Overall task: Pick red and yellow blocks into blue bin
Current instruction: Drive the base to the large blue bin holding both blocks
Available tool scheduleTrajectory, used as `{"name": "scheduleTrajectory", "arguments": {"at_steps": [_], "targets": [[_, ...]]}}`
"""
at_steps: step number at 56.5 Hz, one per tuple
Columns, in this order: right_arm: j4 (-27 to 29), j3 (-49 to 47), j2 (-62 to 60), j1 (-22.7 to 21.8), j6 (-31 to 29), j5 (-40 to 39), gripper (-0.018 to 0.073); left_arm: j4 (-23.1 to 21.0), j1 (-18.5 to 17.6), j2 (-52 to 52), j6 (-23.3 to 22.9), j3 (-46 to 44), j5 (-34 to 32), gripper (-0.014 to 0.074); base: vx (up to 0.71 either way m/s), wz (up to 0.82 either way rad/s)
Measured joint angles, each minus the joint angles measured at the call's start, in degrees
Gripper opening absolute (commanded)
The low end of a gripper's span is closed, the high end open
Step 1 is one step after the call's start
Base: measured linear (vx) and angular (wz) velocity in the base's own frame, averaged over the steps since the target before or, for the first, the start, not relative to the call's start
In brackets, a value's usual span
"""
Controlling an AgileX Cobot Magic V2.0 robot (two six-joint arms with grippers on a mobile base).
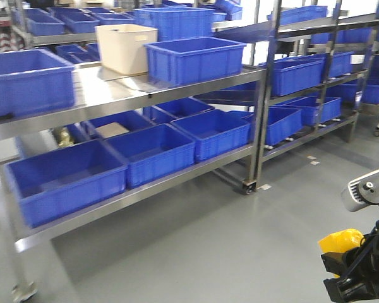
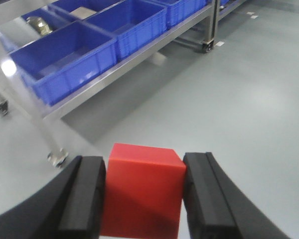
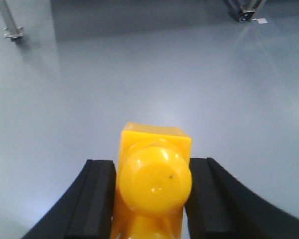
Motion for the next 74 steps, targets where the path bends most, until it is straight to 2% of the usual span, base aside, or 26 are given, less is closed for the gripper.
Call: {"name": "scheduleTrajectory", "arguments": {"at_steps": [41, 74], "targets": [[0.00, 0.00, 0.00, 0.00, 0.00, 0.00, 0.0226, 0.00, 0.00, 0.00, 0.00, 0.00, 0.00, 0.0272, 0.41, -0.24], [0.00, 0.00, 0.00, 0.00, 0.00, 0.00, 0.0226, 0.00, 0.00, 0.00, 0.00, 0.00, 0.00, 0.0272, 0.39, -0.40]]}}
